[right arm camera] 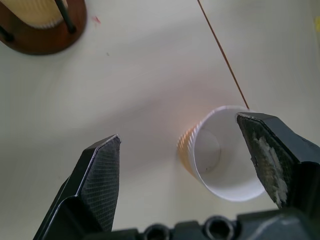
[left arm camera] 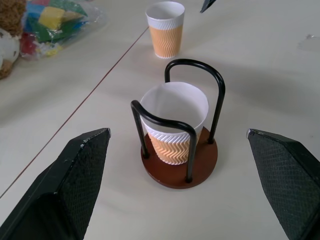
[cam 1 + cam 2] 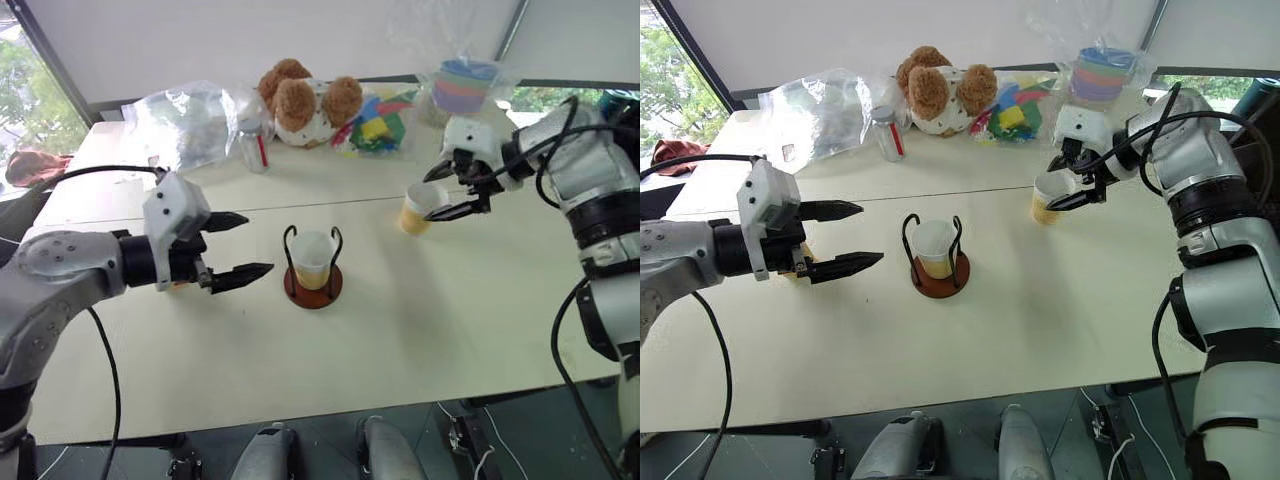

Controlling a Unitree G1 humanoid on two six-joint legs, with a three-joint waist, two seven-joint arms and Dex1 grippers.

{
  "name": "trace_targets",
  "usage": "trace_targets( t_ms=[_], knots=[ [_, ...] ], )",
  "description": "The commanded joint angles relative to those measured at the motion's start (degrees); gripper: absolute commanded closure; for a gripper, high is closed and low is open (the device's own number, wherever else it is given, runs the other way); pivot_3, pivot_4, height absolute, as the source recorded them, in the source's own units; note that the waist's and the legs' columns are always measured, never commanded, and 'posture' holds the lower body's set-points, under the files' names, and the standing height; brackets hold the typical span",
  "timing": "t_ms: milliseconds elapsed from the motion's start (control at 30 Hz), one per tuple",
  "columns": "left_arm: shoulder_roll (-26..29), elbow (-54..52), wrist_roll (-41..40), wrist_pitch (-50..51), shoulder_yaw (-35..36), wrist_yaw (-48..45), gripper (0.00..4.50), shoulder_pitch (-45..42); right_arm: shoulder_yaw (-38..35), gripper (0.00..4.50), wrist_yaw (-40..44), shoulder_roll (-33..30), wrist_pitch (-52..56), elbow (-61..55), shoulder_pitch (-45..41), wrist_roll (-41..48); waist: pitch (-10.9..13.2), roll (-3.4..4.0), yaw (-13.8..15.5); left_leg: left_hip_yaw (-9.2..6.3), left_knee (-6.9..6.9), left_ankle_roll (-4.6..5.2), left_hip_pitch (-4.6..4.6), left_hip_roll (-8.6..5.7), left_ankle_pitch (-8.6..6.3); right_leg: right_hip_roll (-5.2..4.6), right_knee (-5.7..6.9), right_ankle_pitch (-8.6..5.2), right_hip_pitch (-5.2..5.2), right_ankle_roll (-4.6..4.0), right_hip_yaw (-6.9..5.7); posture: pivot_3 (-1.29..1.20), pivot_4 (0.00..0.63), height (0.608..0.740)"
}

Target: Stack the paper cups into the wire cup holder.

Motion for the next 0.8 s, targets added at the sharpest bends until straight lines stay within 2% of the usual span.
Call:
trace_targets(
  t_ms=[33, 367, 467, 667, 800],
  knots=[
    [-0.4, 0.2, 0.5, -0.4, -0.6, -0.5, 0.00, -0.7, -0.6, 0.49, -1.6, 1.5, -2.5, 2.5, -1.9, -3.2, 0.0, 0.00, 0.0, -0.01, 0.00, 0.00, 0.00, 0.01, 0.00, 0.01, 0.00, 0.00, 0.00, 0.00, -0.01, 0.00, 0.150, 0.740],
    [-0.7, -0.1, 0.9, -0.5, 0.8, 0.7, 0.00, 1.3, -0.4, 0.49, -6.4, 6.6, -7.7, 15.0, -3.8, -10.2, 0.0, -0.01, 0.1, -0.03, 0.04, -0.02, -0.01, -0.02, 0.02, 0.00, -0.02, 0.00, 0.04, 0.00, -0.01, 0.00, 0.150, 0.740],
    [-0.9, -0.5, 0.8, -0.4, 1.0, 1.2, 0.00, 1.9, -0.2, 1.29, -8.3, 7.9, -9.4, 17.9, -4.5, -12.1, 0.0, -0.01, 0.0, -0.04, 0.04, -0.03, -0.01, -0.01, 0.02, 0.00, -0.01, 0.00, 0.03, 0.00, 0.00, 0.00, 0.150, 0.740],
    [-0.7, -1.1, 0.8, -0.5, 1.8, 1.8, 0.00, 3.2, -0.8, 4.29, -8.6, 9.0, -11.4, 20.6, -5.1, -13.7, 0.0, -0.01, 0.1, -0.04, 0.04, -0.04, -0.01, -0.02, 0.03, 0.01, -0.01, 0.00, 0.04, 0.00, 0.00, 0.00, 0.150, 0.740],
    [-0.8, -1.1, 0.8, -0.5, 1.7, 2.1, 0.00, 3.3, -0.9, 4.41, -7.8, 9.1, -11.9, 21.0, -5.0, -14.4, 0.0, -0.01, 0.1, -0.06, 0.04, -0.04, -0.01, -0.02, 0.03, 0.00, -0.01, 0.00, 0.05, 0.00, -0.01, 0.00, 0.150, 0.740]
  ],
)
